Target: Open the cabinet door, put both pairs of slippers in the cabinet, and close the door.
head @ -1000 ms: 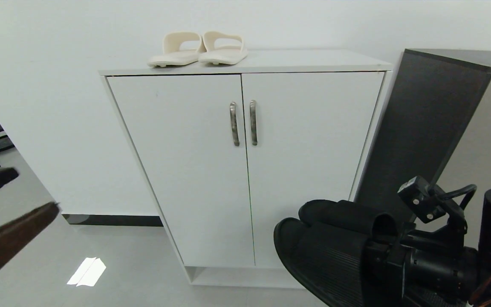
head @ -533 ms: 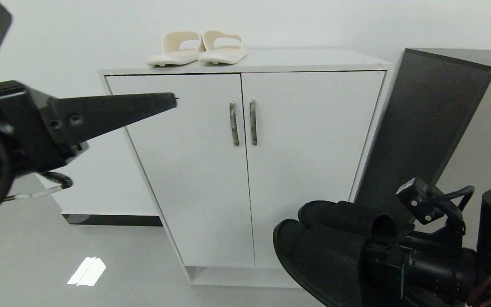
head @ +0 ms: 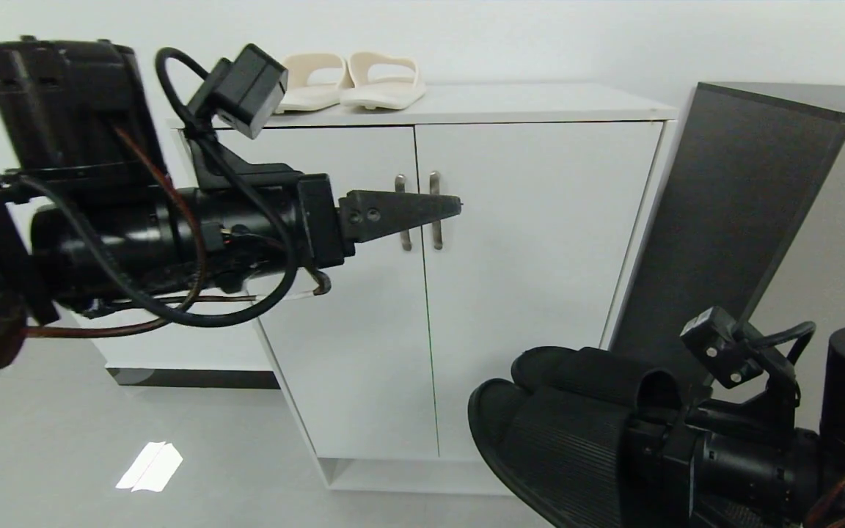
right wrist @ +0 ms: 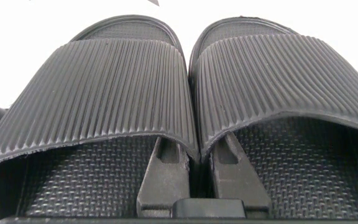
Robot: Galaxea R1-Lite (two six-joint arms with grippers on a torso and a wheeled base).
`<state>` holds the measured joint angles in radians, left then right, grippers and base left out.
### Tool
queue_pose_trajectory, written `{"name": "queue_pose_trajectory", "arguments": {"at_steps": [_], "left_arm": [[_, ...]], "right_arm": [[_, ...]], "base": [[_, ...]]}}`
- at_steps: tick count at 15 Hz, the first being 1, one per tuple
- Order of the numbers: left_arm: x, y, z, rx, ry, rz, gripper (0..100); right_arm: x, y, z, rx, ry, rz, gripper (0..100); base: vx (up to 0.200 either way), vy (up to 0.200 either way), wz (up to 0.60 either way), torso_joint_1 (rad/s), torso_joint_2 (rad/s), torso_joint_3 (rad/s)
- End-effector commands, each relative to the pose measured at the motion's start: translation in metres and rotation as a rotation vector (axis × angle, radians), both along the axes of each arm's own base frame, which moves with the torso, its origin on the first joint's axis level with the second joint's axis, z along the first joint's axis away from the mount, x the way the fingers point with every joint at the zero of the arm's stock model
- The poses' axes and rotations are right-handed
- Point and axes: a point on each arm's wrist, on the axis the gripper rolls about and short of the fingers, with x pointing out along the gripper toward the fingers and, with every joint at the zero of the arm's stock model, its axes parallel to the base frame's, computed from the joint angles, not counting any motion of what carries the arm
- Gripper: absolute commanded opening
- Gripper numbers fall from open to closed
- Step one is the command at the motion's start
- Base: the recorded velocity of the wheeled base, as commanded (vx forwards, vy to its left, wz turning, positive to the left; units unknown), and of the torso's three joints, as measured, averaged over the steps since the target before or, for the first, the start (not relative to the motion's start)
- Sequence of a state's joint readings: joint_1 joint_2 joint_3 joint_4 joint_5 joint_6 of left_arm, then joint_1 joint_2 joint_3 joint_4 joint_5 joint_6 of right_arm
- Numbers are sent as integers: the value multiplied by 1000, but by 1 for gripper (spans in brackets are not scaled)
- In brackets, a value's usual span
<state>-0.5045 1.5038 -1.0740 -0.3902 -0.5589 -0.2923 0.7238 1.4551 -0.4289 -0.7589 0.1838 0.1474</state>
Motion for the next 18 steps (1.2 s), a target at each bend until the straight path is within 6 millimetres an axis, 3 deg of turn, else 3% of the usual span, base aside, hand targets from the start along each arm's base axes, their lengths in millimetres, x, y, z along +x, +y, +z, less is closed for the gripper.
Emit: {"name": "queue_pose_trajectory", "arguments": {"at_steps": [1, 9, 18], "left_arm": [[30, -16, -11, 25, 29, 44, 100], [72, -34, -18, 33, 28, 156, 100], [101, -24, -26, 38, 42, 219, 100]], "right_arm": [[0, 1, -1, -3, 3, 4, 0], [-1, 1, -3, -6, 10, 24, 0], [-2, 2, -7, -25, 14, 33, 0]], "base": [[0, 0, 0, 0, 0, 0], [0, 0, 0, 0, 0, 0], [0, 0, 0, 0, 0, 0]]}}
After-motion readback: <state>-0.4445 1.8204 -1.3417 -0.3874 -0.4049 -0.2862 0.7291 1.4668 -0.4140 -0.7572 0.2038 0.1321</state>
